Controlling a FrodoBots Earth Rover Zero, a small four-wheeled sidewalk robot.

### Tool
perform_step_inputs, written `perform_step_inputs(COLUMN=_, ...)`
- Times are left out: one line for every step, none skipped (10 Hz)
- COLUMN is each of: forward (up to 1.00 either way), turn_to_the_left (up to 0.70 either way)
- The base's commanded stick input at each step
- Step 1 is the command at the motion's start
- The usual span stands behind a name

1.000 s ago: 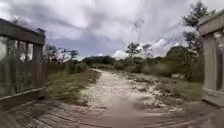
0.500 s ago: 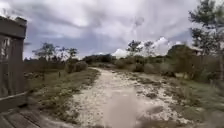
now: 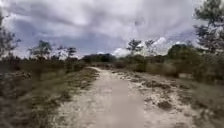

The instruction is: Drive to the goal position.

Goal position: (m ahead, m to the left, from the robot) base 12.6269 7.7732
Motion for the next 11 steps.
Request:
perform_step_inputs(forward=0.85, turn_to_the_left=0.0)
perform_step_inputs(forward=0.85, turn_to_the_left=0.0)
perform_step_inputs(forward=0.85, turn_to_the_left=0.0)
perform_step_inputs(forward=0.85, turn_to_the_left=0.0)
perform_step_inputs(forward=0.85, turn_to_the_left=0.0)
perform_step_inputs(forward=0.85, turn_to_the_left=0.0)
perform_step_inputs(forward=0.85, turn_to_the_left=0.0)
perform_step_inputs(forward=0.85, turn_to_the_left=0.0)
perform_step_inputs(forward=0.85, turn_to_the_left=0.0)
perform_step_inputs(forward=0.85, turn_to_the_left=0.0)
perform_step_inputs(forward=0.85, turn_to_the_left=0.0)
